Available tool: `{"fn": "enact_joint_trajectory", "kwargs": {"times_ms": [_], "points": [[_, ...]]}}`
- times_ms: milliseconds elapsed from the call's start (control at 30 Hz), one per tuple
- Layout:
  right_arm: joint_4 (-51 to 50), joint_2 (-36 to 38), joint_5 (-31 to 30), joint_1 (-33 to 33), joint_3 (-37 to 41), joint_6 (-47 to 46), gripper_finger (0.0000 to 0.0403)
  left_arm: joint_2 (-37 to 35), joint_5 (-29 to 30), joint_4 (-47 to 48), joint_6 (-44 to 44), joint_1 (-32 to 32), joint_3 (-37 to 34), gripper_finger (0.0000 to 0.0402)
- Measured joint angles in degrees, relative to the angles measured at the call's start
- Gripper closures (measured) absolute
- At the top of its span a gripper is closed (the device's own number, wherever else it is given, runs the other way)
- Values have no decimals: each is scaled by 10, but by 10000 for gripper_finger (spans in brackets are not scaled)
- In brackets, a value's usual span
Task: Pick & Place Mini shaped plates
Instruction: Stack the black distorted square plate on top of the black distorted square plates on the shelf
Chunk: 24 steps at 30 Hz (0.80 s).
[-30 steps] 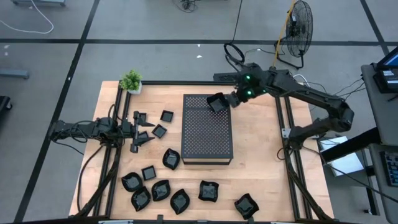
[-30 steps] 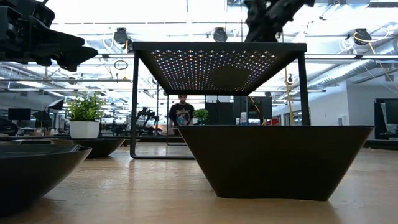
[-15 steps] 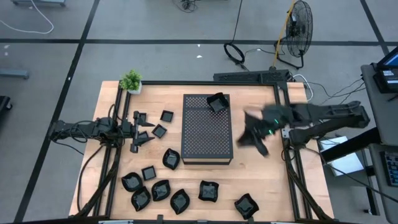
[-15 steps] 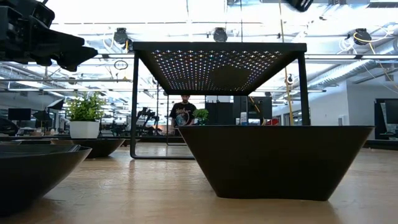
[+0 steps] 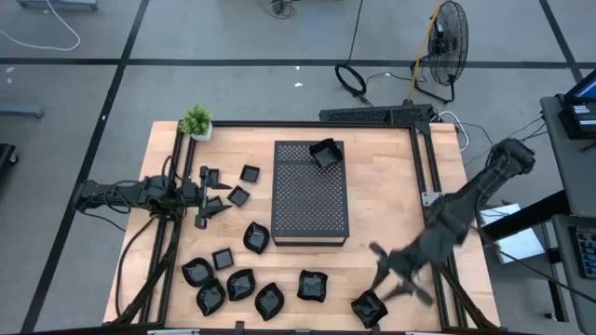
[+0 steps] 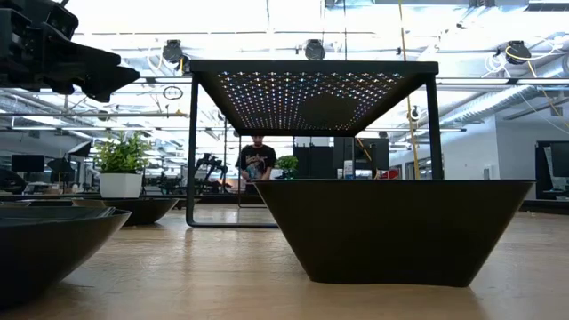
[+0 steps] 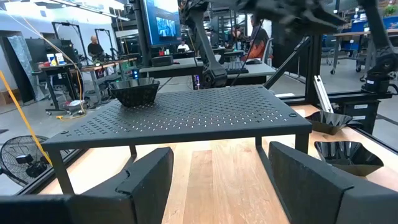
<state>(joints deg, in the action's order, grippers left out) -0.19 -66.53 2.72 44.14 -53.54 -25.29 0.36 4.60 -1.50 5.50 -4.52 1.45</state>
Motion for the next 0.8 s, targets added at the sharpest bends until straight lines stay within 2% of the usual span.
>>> {"fn": "enact_joint_trajectory", "kwargs": {"times_ms": [167,233,333,433,567,800], "points": [[-281,-97,-35,45,-139,-172,214,0,0,0,0,0,0,133],[-393,-130,-42,56,-167,-243,212,0,0,0,0,0,0,133],[-477,-160,-40,59,-172,-343,214,0,0,0,0,0,0,133],[-481,-178,-40,53,-146,-443,217,0,0,0,0,0,0,133],[-419,-187,-38,44,-97,-535,217,0,0,0,0,0,0,133],[-318,-187,-25,45,-15,-544,218,0,0,0,0,0,0,133]]}}
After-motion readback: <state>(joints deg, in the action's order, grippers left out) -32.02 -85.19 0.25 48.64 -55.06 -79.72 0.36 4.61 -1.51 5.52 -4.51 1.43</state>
